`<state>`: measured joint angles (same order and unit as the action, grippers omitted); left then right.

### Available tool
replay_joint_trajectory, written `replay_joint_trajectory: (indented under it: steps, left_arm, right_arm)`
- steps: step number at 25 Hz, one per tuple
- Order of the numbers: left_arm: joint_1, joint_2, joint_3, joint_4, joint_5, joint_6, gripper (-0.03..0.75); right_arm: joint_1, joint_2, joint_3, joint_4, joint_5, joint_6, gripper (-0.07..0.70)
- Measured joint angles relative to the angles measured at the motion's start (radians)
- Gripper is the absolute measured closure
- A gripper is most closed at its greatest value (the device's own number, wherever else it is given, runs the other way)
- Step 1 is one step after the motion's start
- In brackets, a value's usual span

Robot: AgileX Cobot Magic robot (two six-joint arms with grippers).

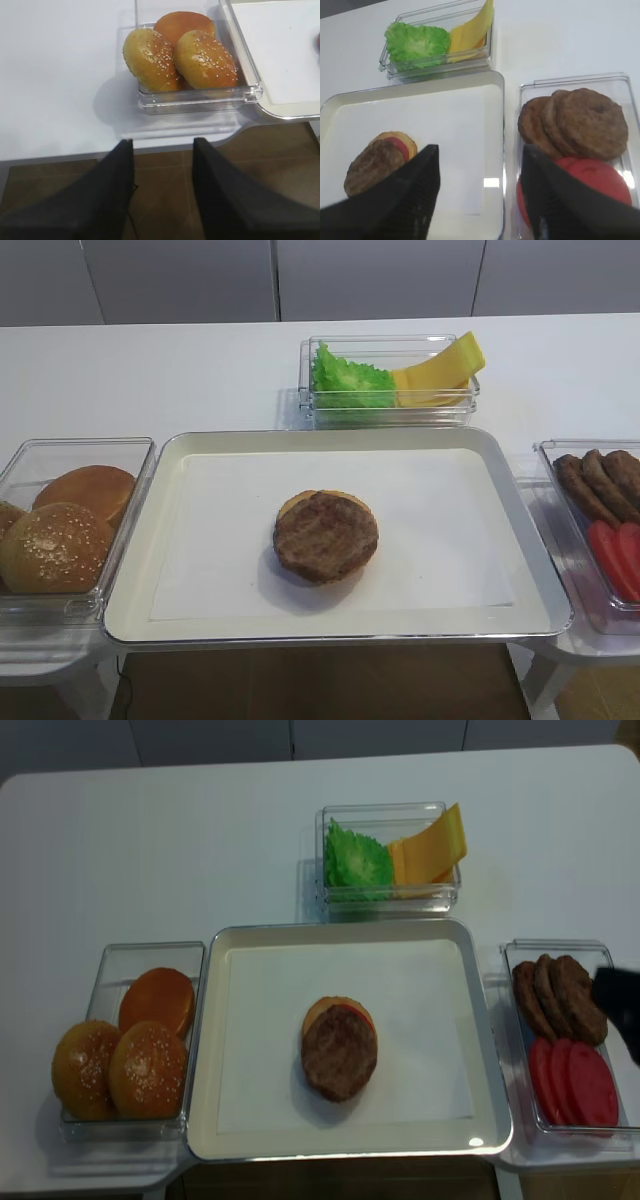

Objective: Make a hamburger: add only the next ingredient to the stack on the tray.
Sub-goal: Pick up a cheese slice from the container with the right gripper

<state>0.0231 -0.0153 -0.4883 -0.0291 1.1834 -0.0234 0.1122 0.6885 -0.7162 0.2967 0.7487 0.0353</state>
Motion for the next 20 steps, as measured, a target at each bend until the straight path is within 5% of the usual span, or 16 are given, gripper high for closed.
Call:
replay_joint_trajectory:
  steps: [9,20]
  left_arm:
    - [0.0,0.0,0.0,0.0,0.0,0.0,0.422]
    - [0.0,0.0,0.0,0.0,0.0,0.0,0.422]
  right_arm:
    - [0.0,0.51,-0.268,0.101,-0.061,-0.114,0.223]
    - [0.0,1.044,-0.692,0.17,-0.016,-0.139,0.223]
